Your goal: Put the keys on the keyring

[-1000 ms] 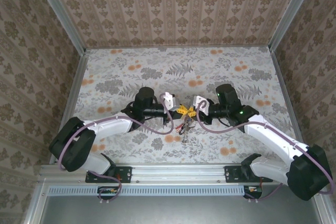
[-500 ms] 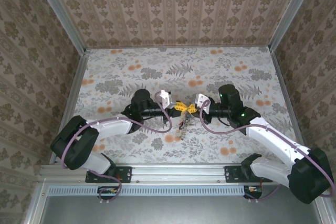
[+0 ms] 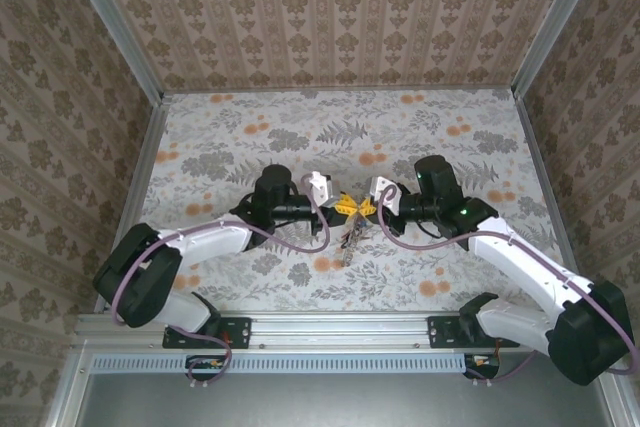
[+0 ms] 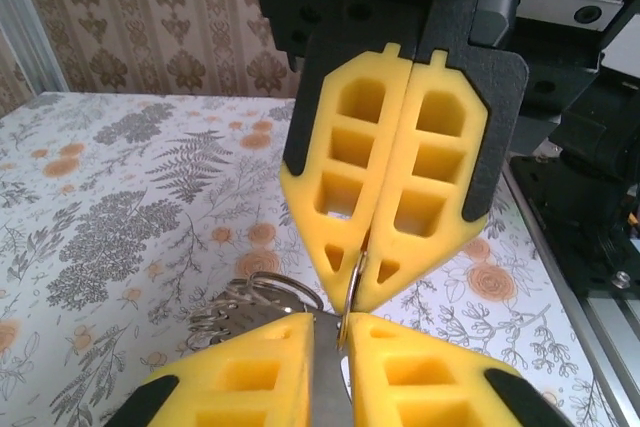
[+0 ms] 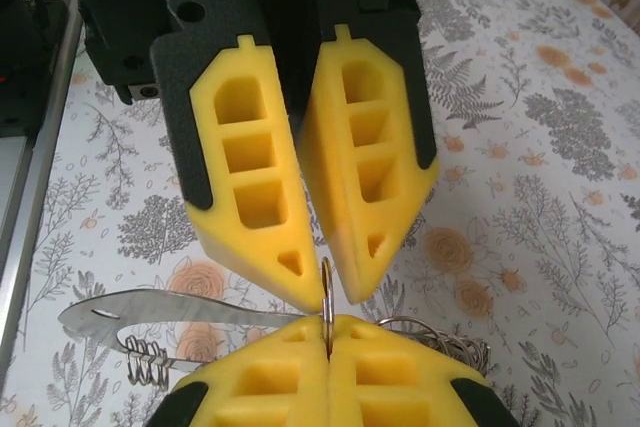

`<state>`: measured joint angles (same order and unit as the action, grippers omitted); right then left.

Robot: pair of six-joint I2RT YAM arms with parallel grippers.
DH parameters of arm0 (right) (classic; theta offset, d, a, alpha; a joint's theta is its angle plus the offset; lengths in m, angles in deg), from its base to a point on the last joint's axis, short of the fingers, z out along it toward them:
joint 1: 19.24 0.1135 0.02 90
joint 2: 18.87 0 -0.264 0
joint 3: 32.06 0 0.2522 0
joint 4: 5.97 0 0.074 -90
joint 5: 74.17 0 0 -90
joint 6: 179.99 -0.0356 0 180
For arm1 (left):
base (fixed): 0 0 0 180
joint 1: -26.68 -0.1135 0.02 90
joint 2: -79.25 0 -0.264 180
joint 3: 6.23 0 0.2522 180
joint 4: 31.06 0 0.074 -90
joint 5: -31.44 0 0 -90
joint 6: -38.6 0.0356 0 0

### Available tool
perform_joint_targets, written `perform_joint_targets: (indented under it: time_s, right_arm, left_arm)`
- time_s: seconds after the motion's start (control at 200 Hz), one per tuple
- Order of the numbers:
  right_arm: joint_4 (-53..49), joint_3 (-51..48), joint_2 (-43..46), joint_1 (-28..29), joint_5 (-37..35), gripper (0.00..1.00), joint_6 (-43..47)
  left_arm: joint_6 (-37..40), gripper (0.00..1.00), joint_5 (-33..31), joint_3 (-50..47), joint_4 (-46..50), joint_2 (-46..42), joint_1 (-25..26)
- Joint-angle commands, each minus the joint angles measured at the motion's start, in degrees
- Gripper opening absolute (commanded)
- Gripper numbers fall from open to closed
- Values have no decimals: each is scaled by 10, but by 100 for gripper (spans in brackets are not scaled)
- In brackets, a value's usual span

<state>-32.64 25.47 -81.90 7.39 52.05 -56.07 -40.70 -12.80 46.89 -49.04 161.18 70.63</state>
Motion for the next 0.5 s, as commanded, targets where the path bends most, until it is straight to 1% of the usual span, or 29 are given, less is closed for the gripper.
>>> perform_joint_targets:
  time_s: [0.0, 0.155, 0.26, 0.385, 0.495]
  right_arm:
    - [-48, 36, -5, -2, 11, 0, 27]
    - [-78, 58, -17, -1, 14, 0, 40]
    - [-79, 66, -20, -1, 18, 0, 41]
    - [-88, 76, -24, 1, 19, 0, 41]
    - [-92, 78, -25, 3, 18, 0, 41]
  left_arm:
    - [106, 18, -2, 51, 155, -23, 10]
    - [117, 20, -4, 59, 167, -29, 11]
    - [131, 20, -6, 69, 194, -27, 11]
    - [134, 18, -5, 75, 195, -27, 11]
    - [129, 18, -3, 77, 191, -26, 12]
